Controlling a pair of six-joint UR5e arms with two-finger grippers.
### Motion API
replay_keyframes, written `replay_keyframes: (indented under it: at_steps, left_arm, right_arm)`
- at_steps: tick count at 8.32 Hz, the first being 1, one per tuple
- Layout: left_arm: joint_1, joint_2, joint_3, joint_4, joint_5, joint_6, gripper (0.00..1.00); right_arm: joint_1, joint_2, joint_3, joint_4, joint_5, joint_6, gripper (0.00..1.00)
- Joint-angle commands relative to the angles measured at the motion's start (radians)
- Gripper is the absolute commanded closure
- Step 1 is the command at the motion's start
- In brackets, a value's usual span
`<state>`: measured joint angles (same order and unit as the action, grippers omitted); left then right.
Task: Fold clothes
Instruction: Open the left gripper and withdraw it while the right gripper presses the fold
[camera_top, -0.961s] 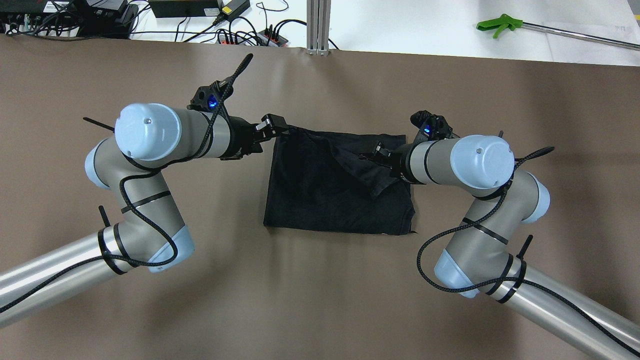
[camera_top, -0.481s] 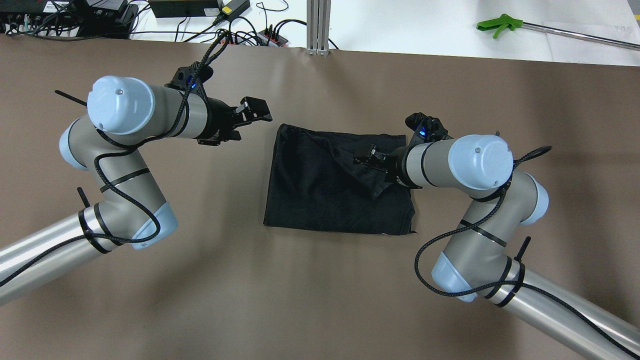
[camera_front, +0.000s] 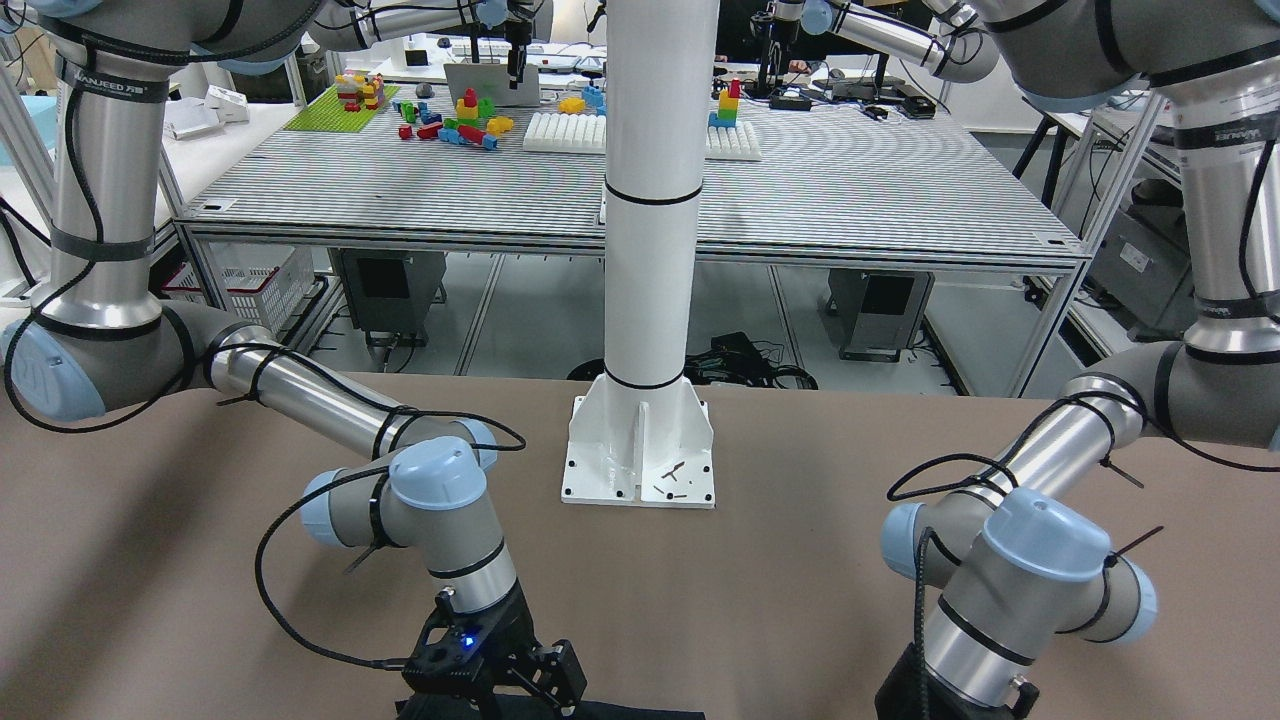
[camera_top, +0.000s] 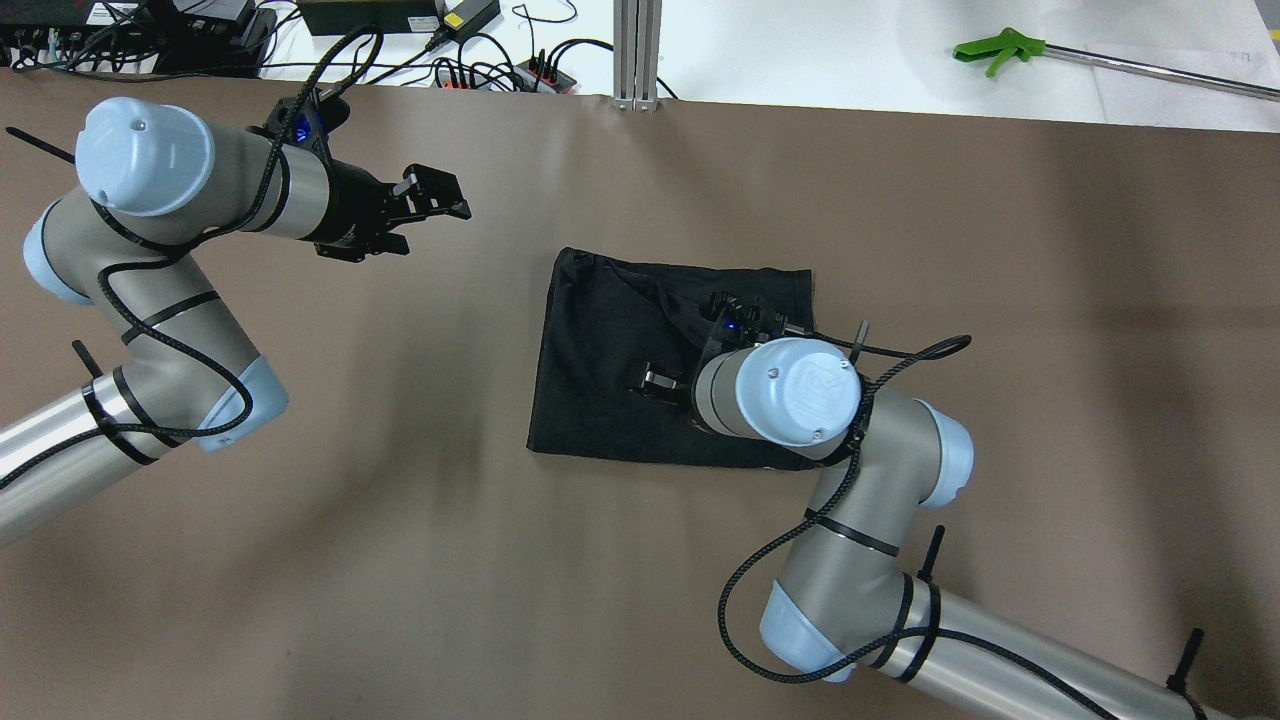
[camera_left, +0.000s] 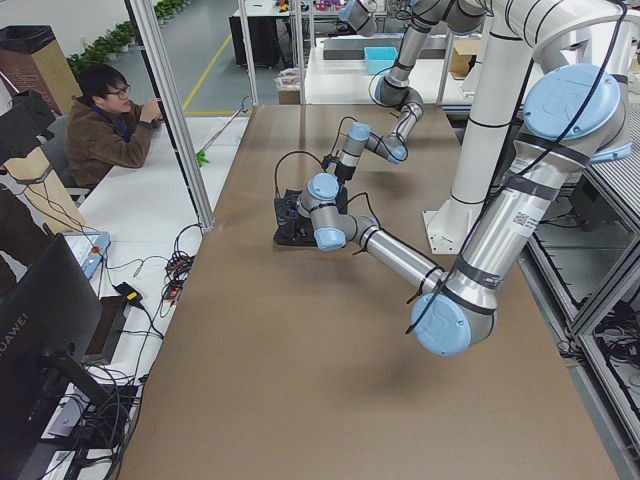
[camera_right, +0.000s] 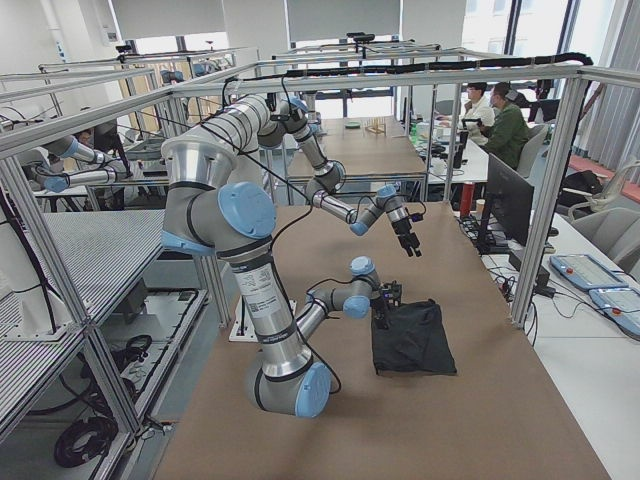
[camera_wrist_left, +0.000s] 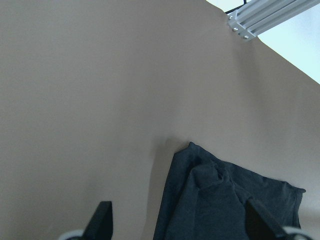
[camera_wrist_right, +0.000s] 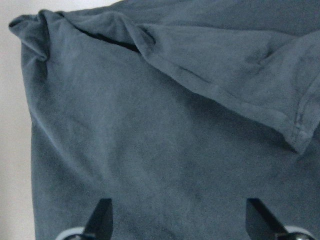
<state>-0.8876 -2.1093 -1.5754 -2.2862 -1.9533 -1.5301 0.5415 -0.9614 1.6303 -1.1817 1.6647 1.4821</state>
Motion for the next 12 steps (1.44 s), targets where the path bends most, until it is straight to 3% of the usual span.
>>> replay_keyframes:
  at_steps: [1, 4, 6, 8, 9, 12]
  left_arm:
    - [-0.005, 0.012, 0.0, -0.001, -0.003, 0.011, 0.06]
    - [-0.005, 0.014, 0.033, -0.006, 0.0, 0.019, 0.06]
    - [-0.004, 0.015, 0.101, -0.094, 0.005, 0.018, 0.06]
    - [0.006, 0.014, 0.123, -0.134, 0.008, 0.005, 0.06]
    - [0.007, 0.014, 0.118, -0.136, 0.008, 0.002, 0.06]
    - [0.004, 0.015, 0.115, -0.167, 0.001, 0.008, 0.06]
  right_arm:
    - [-0.023, 0.062, -0.095, -0.05, -0.036, -0.086, 0.06]
    - [-0.017, 0.105, -0.205, -0.044, -0.086, -0.136, 0.06]
    - [0.058, 0.133, -0.265, -0.041, -0.122, -0.262, 0.06]
    - [0.15, 0.208, -0.442, -0.017, -0.122, -0.363, 0.06]
    - [0.205, 0.211, -0.536, 0.087, -0.122, -0.42, 0.06]
    - [0.349, 0.213, -0.564, 0.105, -0.048, -0.584, 0.06]
